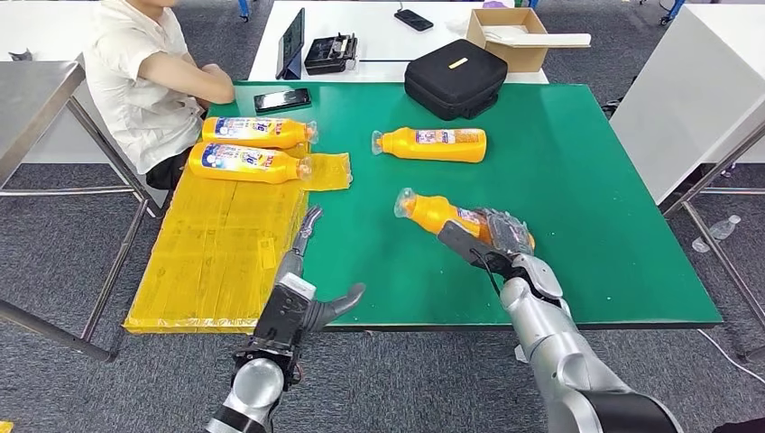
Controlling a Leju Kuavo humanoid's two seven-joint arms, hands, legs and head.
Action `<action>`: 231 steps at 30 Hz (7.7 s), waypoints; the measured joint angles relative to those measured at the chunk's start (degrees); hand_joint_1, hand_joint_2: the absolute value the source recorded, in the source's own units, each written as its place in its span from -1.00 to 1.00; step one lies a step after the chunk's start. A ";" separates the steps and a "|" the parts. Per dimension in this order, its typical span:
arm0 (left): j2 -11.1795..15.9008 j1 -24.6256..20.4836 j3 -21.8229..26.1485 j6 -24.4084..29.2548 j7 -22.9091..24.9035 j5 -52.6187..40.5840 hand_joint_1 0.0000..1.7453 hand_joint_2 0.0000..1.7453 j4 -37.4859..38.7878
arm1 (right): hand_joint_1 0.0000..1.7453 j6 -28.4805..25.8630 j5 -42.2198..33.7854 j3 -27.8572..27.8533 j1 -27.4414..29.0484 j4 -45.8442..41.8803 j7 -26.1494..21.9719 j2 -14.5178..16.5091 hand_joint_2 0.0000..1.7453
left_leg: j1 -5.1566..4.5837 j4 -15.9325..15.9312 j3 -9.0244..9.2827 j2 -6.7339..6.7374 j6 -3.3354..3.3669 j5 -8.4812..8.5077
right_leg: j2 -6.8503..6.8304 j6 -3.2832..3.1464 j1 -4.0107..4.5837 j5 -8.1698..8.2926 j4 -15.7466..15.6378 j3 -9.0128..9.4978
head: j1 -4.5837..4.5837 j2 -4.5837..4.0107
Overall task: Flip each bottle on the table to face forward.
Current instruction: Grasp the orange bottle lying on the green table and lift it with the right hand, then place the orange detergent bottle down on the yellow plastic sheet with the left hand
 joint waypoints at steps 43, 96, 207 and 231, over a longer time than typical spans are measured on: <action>-0.50 -3.72 4.64 -2.81 -1.66 11.90 -1.00 1.00 6.21 | 1.00 4.47 -23.61 24.99 10.53 -24.32 -1.98 9.80 1.00 | 0.01 0.00 -0.80 -0.13 -0.01 0.06 | -0.04 0.03 -0.01 -0.02 0.06 -0.72 | 0.03 0.00; -0.76 -5.01 4.74 -9.56 -4.30 28.84 1.00 1.00 5.90 | 0.46 3.29 -28.51 30.05 15.17 -27.80 -5.76 13.74 1.00 | 0.01 -0.01 -0.82 -0.12 -0.01 0.06 | -0.03 0.03 -0.01 -0.01 0.06 -0.76 | 0.03 0.00; 9.90 -26.26 24.92 8.72 10.18 -66.11 -0.84 1.00 42.15 | -1.00 -4.09 -26.16 34.56 21.45 -37.04 -12.19 7.33 1.00 | 0.03 -0.02 -0.75 -0.25 -0.04 0.11 | -0.14 0.02 -0.01 -0.01 0.10 -0.62 | 0.05 0.00; 12.08 -31.00 21.60 -1.17 11.67 -70.63 -1.00 1.00 49.45 | -1.00 -4.00 -28.62 35.45 18.68 -33.87 -14.65 7.24 1.00 | 0.03 -0.03 -0.45 -0.28 -0.05 0.11 | -0.15 0.00 -0.01 0.00 0.11 -0.30 | 0.05 0.00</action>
